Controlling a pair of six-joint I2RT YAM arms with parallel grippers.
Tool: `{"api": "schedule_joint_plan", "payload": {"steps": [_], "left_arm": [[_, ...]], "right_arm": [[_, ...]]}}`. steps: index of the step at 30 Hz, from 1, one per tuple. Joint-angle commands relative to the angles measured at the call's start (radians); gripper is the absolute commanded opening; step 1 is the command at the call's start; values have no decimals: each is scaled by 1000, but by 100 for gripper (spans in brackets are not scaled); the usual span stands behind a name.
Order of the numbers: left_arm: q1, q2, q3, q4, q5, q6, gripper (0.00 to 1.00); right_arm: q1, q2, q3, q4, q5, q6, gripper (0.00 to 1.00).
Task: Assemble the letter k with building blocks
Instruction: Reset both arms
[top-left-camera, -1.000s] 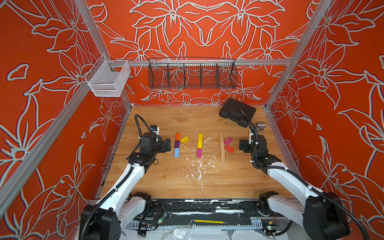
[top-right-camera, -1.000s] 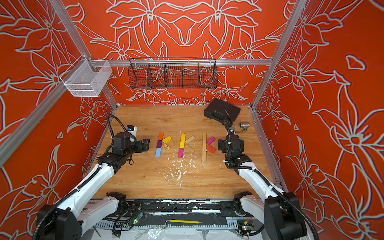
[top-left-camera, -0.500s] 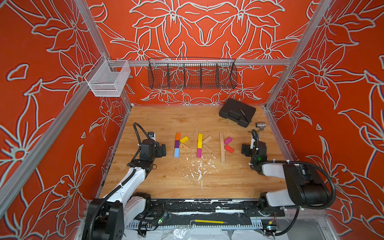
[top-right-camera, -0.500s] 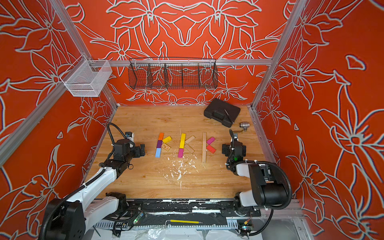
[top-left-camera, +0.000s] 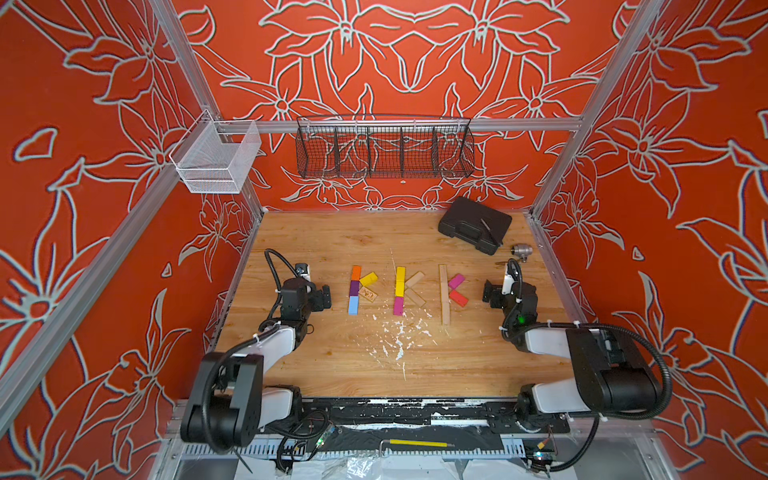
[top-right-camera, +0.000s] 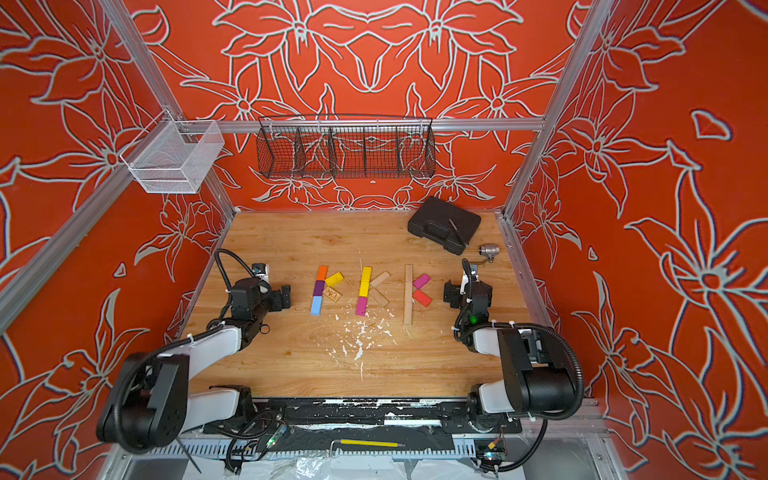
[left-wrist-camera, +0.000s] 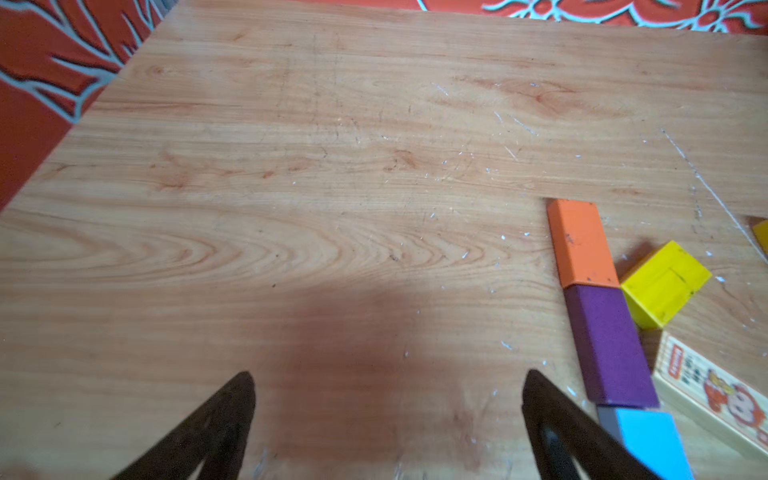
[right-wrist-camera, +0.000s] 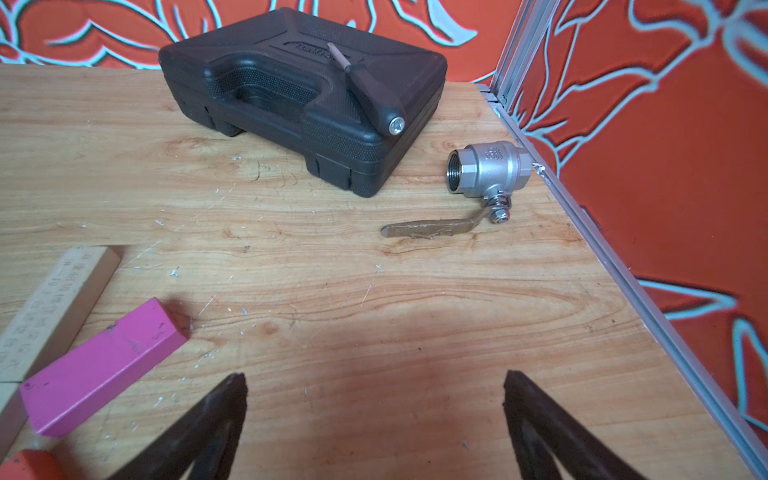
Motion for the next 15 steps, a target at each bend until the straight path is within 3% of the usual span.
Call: {"api": "schedule_joint_plan", "payload": {"steps": [1,15], "left_arm": [[26,11,25,32,38,0,97],[26,10,23,35,32,-2,97]], "right_arm": [[1,-6,17,12,-11,-3,98],[2,-3,29,-10,-11,-2,98]]}}
